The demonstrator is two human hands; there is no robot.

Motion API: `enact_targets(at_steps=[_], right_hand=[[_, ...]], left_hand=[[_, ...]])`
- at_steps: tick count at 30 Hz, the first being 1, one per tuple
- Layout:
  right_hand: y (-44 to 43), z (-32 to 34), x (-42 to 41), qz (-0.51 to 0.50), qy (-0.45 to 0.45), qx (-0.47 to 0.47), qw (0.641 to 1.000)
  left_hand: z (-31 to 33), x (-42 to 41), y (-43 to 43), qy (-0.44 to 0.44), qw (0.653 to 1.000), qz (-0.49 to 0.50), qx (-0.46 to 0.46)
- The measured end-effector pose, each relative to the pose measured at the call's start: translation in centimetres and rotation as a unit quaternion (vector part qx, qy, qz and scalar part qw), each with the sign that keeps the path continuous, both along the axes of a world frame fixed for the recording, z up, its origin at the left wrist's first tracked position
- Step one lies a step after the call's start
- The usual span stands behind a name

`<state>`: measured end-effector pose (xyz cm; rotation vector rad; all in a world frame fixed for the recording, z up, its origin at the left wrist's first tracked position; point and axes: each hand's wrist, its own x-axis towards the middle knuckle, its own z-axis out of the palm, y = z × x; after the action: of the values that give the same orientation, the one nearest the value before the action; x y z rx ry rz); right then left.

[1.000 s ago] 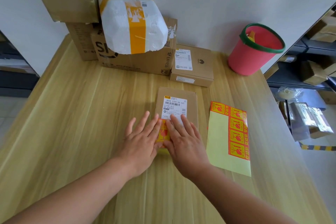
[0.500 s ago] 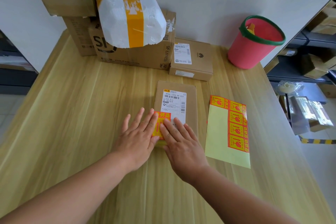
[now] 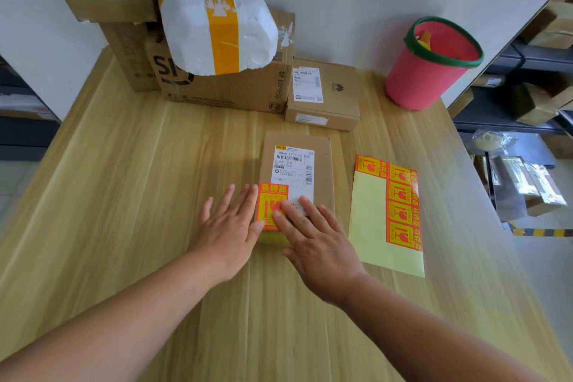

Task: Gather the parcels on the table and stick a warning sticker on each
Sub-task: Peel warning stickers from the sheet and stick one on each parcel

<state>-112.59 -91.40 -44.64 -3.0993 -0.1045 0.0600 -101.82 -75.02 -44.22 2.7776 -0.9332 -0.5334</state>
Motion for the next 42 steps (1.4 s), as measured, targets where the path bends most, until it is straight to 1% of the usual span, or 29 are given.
enact_targets(at_steps=[2,3,5,7,9,11,13,16,18,20,22,23,25,27,29,32,33,37,42], right_hand=[[0.1,0.4,0.1,-0.012,0.001,0.026,1.0],[0.1,0.7,0.1,-0.032,-0.003,0.051,0.998],[0.0,1.4,0.2,-0.12,-0.011,0.127,0.985],[-0.2,1.8,0.4,-0.228,0.026,0.202,0.952],[-0.3,2.1,0.8,-0.317,0.059,0.292,0.9],[-0.3,2.3,1.1,-0.367,0.062,0.379,0.848],[-0.1,2.6,1.4,-0.386,0.062,0.407,0.825],[0.0,2.9,1.6,-0.404,0.056,0.398,0.822],[0.1,2.9,1.8,-0.41,0.062,0.385,0.825],[0.1,2.9,2.0,-0.419,0.072,0.385,0.819],[0.0,2.9,2.3,-0.427,0.077,0.387,0.813],[-0.1,3.0,2.6,-0.432,0.076,0.386,0.811],[-0.5,3.4,3.7,-0.445,0.069,0.374,0.81],[-0.9,3.8,5.1,-0.456,0.063,0.359,0.812],[-0.9,3.9,6.3,-0.453,0.066,0.336,0.823],[-0.7,3.7,6.7,-0.454,0.069,0.316,0.83],[-0.7,3.7,6.6,-0.457,0.068,0.317,0.828],[-1.7,3.8,7.5,-0.477,0.069,0.337,0.809],[-2.2,3.8,8.1,-0.488,0.074,0.334,0.803]], left_hand=[[0.3,0.2,0.0,0.034,0.999,0.015,-0.014],[0.6,0.2,0.1,0.079,0.995,0.037,-0.041],[1.2,0.0,0.0,0.184,0.972,0.096,-0.111],[1.3,-0.2,-0.4,0.239,0.952,0.124,-0.149],[0.7,-0.1,-0.9,0.261,0.942,0.136,-0.164],[0.2,0.1,-1.3,0.287,0.929,0.143,-0.185],[-0.1,0.0,-1.6,0.308,0.918,0.143,-0.207],[-0.5,-0.1,-1.6,0.332,0.906,0.15,-0.217],[-0.8,0.0,-1.5,0.322,0.911,0.158,-0.205],[-1.0,0.1,-1.6,0.311,0.914,0.166,-0.202],[-0.7,0.1,-1.7,0.312,0.909,0.169,-0.217],[-0.2,0.2,-1.8,0.318,0.901,0.175,-0.238],[0.7,0.7,-2.5,0.319,0.878,0.22,-0.28],[1.4,1.7,-3.5,0.285,0.869,0.278,-0.292],[1.6,2.6,-4.4,0.25,0.877,0.311,-0.268],[1.4,2.9,-5.2,0.221,0.898,0.309,-0.22],[1.2,3.0,-5.2,0.221,0.896,0.313,-0.223],[1.2,3.8,-5.2,0.261,0.859,0.353,-0.264],[1.7,3.9,-5.5,0.274,0.852,0.36,-0.264]])
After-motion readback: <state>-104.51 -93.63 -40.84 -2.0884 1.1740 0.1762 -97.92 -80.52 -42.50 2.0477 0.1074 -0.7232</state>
